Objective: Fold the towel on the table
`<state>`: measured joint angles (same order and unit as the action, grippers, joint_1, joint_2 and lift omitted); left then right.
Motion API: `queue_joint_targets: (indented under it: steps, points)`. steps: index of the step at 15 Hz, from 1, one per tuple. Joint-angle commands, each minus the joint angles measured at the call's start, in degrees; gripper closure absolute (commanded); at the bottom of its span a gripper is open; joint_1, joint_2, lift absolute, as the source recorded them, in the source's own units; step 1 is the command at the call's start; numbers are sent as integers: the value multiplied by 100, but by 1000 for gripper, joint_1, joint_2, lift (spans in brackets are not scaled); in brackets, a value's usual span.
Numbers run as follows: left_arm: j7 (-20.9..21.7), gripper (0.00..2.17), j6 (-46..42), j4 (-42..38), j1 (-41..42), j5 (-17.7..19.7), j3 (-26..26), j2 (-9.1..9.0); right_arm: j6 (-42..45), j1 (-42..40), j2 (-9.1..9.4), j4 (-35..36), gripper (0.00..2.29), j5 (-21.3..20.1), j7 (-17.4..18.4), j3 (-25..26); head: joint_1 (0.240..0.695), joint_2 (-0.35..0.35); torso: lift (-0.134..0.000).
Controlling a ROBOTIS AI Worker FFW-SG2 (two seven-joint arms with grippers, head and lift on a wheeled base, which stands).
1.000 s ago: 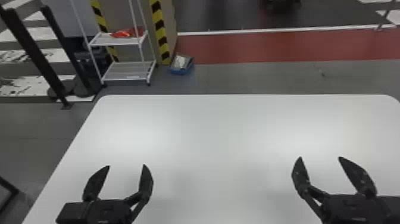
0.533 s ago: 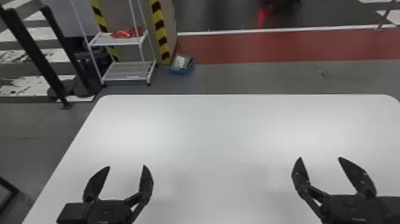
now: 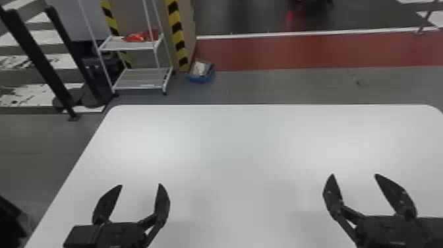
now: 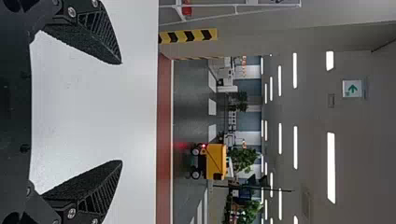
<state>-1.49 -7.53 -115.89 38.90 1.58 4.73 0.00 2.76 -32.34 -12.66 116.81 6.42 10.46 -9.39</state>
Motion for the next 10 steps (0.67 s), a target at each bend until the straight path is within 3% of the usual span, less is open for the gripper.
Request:
queue_joint_targets:
  steps: [1, 10]
  points:
    - [0, 80, -7, -4, 3, 0, -7, -15, -9, 0, 0, 0, 130, 0, 0, 8, 695, 118, -119]
    - [0, 80, -7, 14, 3, 0, 2, -15, -9, -9, 9, 9, 130, 0, 0, 8, 695, 117, -119]
